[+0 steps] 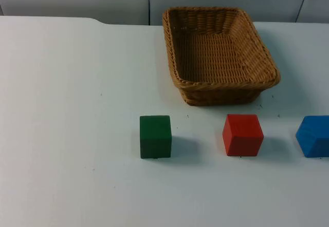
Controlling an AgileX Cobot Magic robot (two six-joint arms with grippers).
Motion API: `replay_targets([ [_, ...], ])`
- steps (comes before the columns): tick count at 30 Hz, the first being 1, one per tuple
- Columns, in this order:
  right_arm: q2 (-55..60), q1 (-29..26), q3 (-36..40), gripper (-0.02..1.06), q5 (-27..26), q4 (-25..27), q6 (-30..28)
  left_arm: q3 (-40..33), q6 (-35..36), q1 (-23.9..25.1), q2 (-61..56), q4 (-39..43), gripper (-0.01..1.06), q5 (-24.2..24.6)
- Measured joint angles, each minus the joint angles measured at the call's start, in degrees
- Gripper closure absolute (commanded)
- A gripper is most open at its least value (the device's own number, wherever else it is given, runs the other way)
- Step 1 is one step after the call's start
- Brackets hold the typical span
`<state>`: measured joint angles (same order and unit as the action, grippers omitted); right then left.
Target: Pick up the basket with the left hand and place the blue cube into the basket with the right hand.
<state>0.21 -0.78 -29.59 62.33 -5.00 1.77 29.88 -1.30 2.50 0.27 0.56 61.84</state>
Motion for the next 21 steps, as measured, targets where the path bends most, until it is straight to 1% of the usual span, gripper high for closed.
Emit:
replay_targets([
  [6, 0.0, 0.0, 0.0, 0.0, -0.4, 0.0, 0.0, 0.8, 0.0, 0.0, 1.7, -0.6, 0.0, 0.0],
  [13, 1.1, 0.0, -2.6, 0.0, -1.4, 0.2, 0.0, 5.1, 0.0, 0.0, 5.3, -0.9, 0.0, -2.3],
  [17, 7.3, 0.0, -5.4, 0.0, -4.6, 0.2, 0.0, 6.9, 0.0, 0.0, 8.8, -1.2, 0.0, -3.7],
  [18, 7.3, 0.0, -5.4, 0.0, -4.6, 0.2, 0.0, 6.9, 0.0, 0.0, 8.8, -1.2, 0.0, -3.7],
  [21, 14.4, 0.0, -8.8, 0.0, -8.5, 0.2, 0.0, 7.0, 0.0, 0.0, 11.7, -2.7, 0.0, -7.3],
])
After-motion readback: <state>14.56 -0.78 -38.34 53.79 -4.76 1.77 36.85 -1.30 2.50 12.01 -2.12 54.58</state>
